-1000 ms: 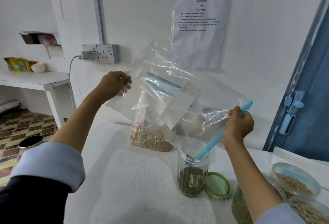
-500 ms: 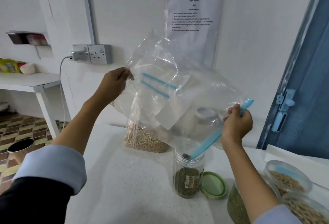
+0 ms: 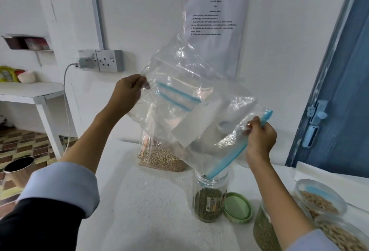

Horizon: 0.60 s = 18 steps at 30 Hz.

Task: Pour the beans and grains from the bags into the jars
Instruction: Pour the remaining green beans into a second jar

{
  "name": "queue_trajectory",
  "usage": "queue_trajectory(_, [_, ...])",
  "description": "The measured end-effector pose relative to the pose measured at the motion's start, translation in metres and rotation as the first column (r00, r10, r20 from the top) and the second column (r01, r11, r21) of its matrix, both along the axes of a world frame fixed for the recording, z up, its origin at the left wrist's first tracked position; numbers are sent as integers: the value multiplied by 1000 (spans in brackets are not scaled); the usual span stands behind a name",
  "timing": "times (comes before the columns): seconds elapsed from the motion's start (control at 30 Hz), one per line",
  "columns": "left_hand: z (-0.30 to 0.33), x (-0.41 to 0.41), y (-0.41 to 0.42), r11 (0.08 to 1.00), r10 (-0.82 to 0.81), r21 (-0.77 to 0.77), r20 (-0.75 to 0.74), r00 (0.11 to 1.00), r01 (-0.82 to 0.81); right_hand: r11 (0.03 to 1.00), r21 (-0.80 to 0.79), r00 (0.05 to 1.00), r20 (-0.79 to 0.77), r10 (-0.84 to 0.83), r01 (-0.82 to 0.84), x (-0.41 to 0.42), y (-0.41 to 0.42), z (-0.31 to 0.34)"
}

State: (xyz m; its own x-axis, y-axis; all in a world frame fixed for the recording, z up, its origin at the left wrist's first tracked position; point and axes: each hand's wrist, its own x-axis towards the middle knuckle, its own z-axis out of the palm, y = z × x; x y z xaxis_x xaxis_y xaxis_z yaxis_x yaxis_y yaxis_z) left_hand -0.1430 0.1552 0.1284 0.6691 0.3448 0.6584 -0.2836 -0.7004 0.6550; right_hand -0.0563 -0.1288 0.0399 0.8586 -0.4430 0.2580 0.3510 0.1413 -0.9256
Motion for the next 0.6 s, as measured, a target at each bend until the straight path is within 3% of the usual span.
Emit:
queue_trajectory(0.2, [6,1,-7,1000,-4,-23,37,999,5,997,82,996,-92,10,-2,7,-3,-3])
queue_trajectory(0.6, [18,12,-16,1000,0,-25,84,996,2,996,84,997,-82,14,-7,15,-3,-3])
